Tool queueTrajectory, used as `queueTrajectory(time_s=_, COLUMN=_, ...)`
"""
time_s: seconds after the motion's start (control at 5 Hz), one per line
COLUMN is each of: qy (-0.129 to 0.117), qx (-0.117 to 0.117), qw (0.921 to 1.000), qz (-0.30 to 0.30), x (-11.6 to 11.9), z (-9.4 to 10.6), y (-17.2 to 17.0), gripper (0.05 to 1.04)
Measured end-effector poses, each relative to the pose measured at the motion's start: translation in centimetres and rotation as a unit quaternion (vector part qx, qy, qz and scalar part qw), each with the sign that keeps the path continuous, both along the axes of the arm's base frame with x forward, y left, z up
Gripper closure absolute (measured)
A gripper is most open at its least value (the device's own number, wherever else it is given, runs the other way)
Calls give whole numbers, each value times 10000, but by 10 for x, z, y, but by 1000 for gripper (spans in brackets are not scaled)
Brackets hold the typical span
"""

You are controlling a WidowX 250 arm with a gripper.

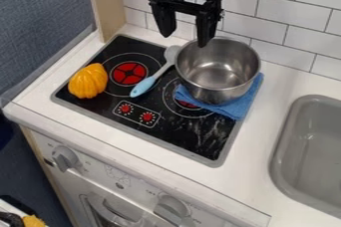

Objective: Put the yellow object in the pot

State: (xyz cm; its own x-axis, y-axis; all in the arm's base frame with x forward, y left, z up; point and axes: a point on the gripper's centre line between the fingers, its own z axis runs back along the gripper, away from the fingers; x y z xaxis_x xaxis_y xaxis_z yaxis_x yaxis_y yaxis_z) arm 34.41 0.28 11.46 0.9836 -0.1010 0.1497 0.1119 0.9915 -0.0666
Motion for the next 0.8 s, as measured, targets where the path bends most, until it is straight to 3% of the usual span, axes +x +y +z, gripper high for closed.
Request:
queueTrajectory(time_s=0.4, qy=343, qx=-42, qw=9994, qz=94, x=-13, z=-17, y=20, gripper=82)
queueTrajectory(time_s=0.6, qy=551, qx=-23, qw=9980, qz=298, x=-25, z=-17, y=49, gripper=82)
queueTrajectory(time_s=0.8, qy=589, qx=111, qw=9970, qz=483, x=-40, z=-15, y=64, gripper=82)
